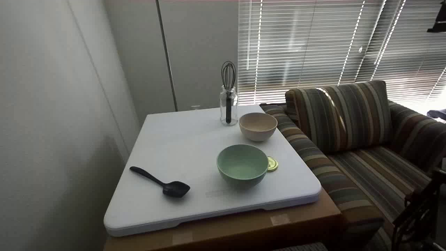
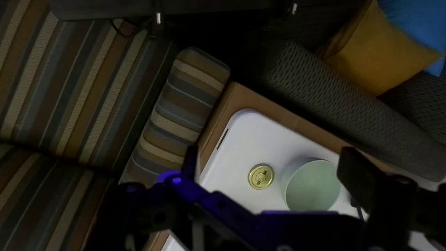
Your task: Put the whisk on the table
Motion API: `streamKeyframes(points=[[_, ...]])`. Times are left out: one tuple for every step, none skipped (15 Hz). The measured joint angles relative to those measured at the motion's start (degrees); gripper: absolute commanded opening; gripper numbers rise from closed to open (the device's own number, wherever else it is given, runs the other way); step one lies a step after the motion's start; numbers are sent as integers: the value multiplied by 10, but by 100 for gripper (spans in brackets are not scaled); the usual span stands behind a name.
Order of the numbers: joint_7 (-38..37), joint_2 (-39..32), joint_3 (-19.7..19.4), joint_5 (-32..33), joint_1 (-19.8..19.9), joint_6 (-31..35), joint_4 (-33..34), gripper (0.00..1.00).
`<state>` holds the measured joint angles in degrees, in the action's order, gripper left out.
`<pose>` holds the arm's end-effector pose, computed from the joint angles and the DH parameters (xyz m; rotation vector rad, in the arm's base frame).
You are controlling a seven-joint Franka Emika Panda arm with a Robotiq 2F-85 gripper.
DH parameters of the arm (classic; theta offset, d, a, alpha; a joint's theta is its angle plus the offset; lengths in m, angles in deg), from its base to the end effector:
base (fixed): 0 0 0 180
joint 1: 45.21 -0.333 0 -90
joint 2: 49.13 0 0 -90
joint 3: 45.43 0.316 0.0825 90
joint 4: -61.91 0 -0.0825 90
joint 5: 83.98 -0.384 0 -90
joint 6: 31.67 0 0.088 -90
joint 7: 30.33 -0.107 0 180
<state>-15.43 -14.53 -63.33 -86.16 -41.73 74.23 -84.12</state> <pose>0.3324 -0.1294 0.4520 -2.9023 0.0909 0.0801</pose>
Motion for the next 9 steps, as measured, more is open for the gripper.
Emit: streamKeyframes(points=[[0, 0, 0, 0, 0, 0, 0, 100], [0, 0, 1, 0, 1, 0, 0, 100], [0, 0, 3, -2, 2, 1, 0, 100], [0, -2, 4, -9, 1, 4, 3, 100], [0, -6, 5, -22, 0, 9, 7, 100], [1, -13, 5, -40, -3, 16, 13, 100], [1, -25, 5, -61, -7, 26, 23, 100], [1, -42, 5, -84, -12, 38, 36, 100], [1, -63, 5, -107, -18, 52, 51, 100]])
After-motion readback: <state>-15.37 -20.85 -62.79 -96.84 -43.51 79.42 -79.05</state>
